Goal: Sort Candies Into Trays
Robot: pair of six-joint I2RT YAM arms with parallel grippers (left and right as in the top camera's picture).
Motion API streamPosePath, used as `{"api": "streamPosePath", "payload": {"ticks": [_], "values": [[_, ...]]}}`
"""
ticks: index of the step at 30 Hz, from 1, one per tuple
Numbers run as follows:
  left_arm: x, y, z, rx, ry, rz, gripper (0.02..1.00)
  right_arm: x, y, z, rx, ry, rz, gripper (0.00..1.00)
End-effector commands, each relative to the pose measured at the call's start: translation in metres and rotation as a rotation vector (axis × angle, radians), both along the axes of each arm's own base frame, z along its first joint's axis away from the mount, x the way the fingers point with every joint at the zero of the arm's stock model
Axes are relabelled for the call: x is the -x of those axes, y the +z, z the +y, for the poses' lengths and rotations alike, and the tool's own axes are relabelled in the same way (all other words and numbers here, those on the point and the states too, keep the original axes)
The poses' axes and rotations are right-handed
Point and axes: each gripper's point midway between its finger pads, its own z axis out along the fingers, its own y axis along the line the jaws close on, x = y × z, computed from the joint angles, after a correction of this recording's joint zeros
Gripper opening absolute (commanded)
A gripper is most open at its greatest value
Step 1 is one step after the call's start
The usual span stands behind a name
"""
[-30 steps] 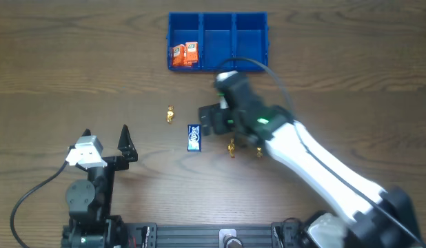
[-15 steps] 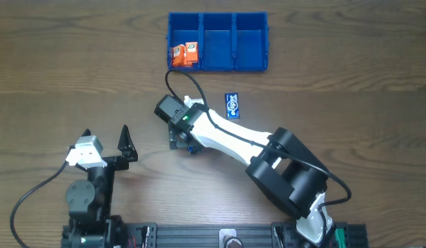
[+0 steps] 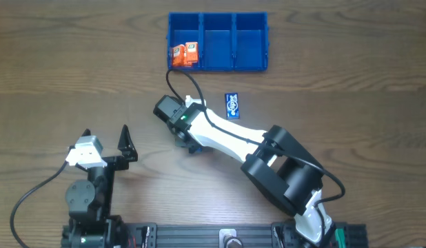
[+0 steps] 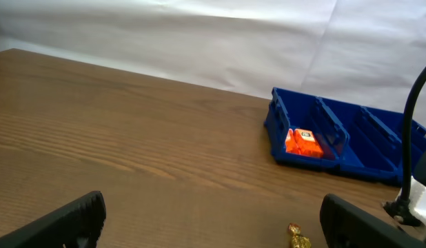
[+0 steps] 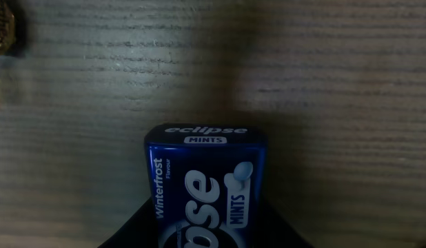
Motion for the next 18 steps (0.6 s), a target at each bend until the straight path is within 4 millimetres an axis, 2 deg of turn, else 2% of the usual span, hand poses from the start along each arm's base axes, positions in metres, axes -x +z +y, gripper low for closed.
{"api": "streamPosePath", "payload": {"ticks": [1,2,4,6,8,9,11,13,14,16,18], "values": [[0.001,-0.017,0.002,-0.008,0.012,0.054,0.998,-0.024,0.054,-0.004,0.037,0.036,-0.119,0.318],[0.001,-0.017,0.002,-0.008,0.012,0.054,0.998,-0.043,0.088,-0.013,0.059,0.044,-0.190,0.314],[0.001,-0.017,0.002,-0.008,0.012,0.054,0.998,-0.076,0.137,-0.027,0.084,0.046,-0.285,0.314],[0.001,-0.017,0.002,-0.008,0.012,0.054,0.998,-0.118,0.185,-0.041,0.074,0.055,-0.385,0.314],[0.001,-0.017,0.002,-0.008,0.012,0.054,0.998,-0.161,0.216,-0.052,0.062,0.069,-0.480,0.314],[0.001,-0.017,0.002,-0.008,0.012,0.054,0.998,-0.181,0.225,-0.059,0.054,0.051,-0.519,0.314],[0.001,-0.017,0.002,-0.008,0.012,0.054,0.998,-0.216,0.226,-0.069,0.039,0.008,-0.581,0.314],[0.001,-0.017,0.002,-0.008,0.012,0.054,0.998,-0.244,0.210,-0.069,0.011,-0.002,-0.611,0.312],[0.001,-0.017,0.002,-0.008,0.012,0.054,0.998,-0.253,0.201,-0.069,0.003,-0.009,-0.617,0.312],[0.001,-0.017,0.002,-0.008,0.012,0.054,0.998,-0.272,0.172,-0.067,0.001,-0.021,-0.612,0.314],[0.001,-0.017,0.002,-0.008,0.012,0.054,0.998,-0.278,0.149,-0.066,0.004,-0.020,-0.588,0.316]]}}
